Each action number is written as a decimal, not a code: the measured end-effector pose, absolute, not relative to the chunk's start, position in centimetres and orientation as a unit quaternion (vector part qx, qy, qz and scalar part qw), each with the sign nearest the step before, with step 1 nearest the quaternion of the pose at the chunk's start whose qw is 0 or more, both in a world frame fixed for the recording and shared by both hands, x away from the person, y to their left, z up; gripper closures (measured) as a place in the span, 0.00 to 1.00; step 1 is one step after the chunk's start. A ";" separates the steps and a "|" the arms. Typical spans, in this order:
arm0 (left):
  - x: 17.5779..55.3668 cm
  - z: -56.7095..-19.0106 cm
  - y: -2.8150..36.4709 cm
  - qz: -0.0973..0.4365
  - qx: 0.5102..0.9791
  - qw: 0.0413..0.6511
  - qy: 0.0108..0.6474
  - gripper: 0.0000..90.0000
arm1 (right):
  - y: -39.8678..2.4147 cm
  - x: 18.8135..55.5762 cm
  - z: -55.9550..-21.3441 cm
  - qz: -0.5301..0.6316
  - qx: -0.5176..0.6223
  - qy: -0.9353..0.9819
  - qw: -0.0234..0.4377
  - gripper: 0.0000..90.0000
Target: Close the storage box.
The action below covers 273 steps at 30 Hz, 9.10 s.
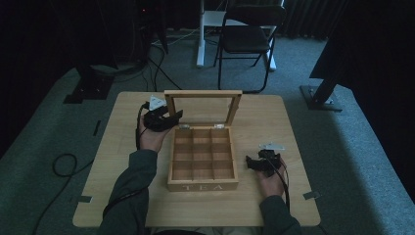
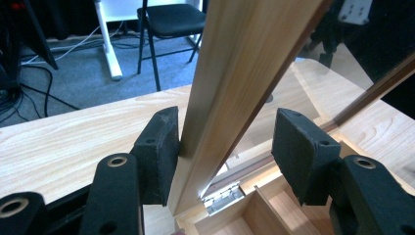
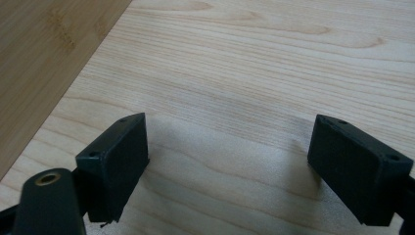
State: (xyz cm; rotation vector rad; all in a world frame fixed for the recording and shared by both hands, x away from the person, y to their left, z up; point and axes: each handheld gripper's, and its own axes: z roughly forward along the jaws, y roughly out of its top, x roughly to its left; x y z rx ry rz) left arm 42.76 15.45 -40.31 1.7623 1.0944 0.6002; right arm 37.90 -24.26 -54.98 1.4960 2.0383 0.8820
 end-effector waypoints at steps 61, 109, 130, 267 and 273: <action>36.1 -39.4 17.0 0.232 0.719 0.494 0.429 0.51 | -24.3 37.9 -55.0 0.321 0.544 0.741 0.231 0.16; 33.5 -41.0 16.7 0.215 0.723 0.495 0.431 0.52 | -24.2 37.9 -55.0 0.321 0.545 0.740 0.230 0.16; 32.3 -40.9 16.7 0.213 0.724 0.501 0.424 0.49 | -24.2 37.9 -55.0 0.321 0.545 0.740 0.230 0.16; 28.3 -47.7 16.4 0.181 0.750 0.481 0.416 0.48 | -24.2 38.1 -55.0 0.320 0.544 0.741 0.231 0.16; 28.1 -48.1 16.3 0.185 0.755 0.472 0.416 0.49 | -24.2 38.1 -55.0 0.320 0.545 0.740 0.230 0.16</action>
